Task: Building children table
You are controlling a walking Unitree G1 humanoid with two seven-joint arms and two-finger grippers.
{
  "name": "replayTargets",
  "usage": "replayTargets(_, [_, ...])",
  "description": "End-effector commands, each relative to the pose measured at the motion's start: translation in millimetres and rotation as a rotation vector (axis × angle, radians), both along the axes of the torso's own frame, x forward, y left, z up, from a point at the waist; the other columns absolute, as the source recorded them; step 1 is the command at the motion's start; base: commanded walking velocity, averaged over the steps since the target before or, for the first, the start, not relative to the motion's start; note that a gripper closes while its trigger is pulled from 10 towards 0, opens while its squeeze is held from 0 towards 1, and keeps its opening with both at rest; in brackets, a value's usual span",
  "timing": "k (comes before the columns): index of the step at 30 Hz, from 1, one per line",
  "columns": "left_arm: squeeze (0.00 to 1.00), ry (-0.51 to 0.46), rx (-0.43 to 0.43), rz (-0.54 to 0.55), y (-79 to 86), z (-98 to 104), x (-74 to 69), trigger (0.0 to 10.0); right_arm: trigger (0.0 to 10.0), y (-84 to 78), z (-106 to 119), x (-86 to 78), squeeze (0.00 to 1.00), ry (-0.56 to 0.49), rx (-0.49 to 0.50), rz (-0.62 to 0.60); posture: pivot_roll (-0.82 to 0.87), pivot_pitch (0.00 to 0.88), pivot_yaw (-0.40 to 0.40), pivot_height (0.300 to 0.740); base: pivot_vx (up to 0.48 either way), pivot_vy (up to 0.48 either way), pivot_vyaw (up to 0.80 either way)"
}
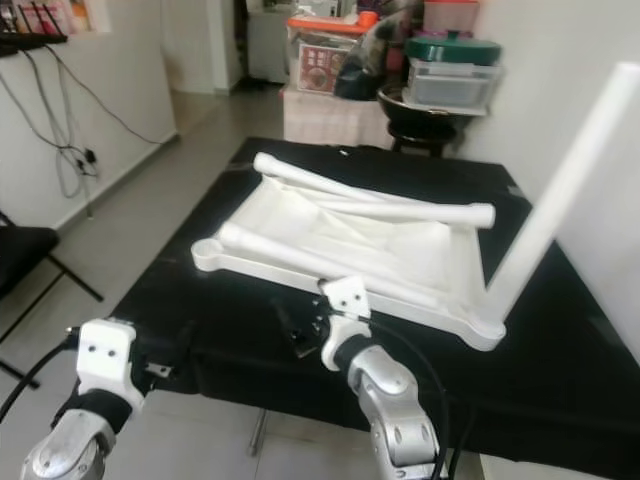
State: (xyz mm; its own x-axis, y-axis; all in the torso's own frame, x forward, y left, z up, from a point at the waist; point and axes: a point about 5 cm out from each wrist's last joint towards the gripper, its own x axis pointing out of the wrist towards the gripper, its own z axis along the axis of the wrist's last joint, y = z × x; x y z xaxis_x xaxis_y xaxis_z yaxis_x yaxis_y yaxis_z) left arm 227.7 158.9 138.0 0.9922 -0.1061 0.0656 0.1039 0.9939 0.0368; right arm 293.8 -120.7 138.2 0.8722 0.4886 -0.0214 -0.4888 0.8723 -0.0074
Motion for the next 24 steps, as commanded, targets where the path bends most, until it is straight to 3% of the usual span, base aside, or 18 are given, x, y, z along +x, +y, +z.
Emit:
replayTargets(1, [0.00, 0.016, -0.009, -0.014, 0.7, -2.0, 0.4, 10.0, 10.0, 3.9, -0.4, 1.3, 0.00, -0.004, 0.000, 0.018, 0.03, 0.008, -0.048, 0.740, 0.345, 0.000, 0.41])
replayTargets(13, [0.00, 0.019, -0.012, -0.031, 0.8, -2.9, 1.1, 10.0, 10.0, 2.6, -1.3, 3.4, 0.00, 0.008, 0.027, 0.002, 0.03, 0.006, -0.040, 0.740, 0.363, 0.000, 0.14])
replayTargets(14, [0.00, 0.021, -0.011, -0.037, 0.9, -3.1, 1.1, 10.0, 10.0, 4.1, -2.1, 2.9, 0.00, 0.027, 0.091, 0.023, 0.03, 0.004, -0.039, 0.740, 0.386, 0.000, -0.80])
replayTargets(20, [0.00, 0.021, -0.020, -0.048, 1.0, -3.2, 0.8, 10.0, 10.0, 4.0, -3.2, 3.0, 0.00, 0.039, 0.115, 0.031, 0.04, 0.000, -0.037, 0.740, 0.364, 0.000, -0.80])
replayTargets(24, [0.00, 0.026, 0.005, -0.152, -3.0, -0.7, -0.5, 10.0, 10.0, 5.7, -4.4, 1.7, 0.00, 0.044, 0.128, 0.055, 0.04, 0.000, -0.034, 0.740, 0.000, 0.000, -0.80])
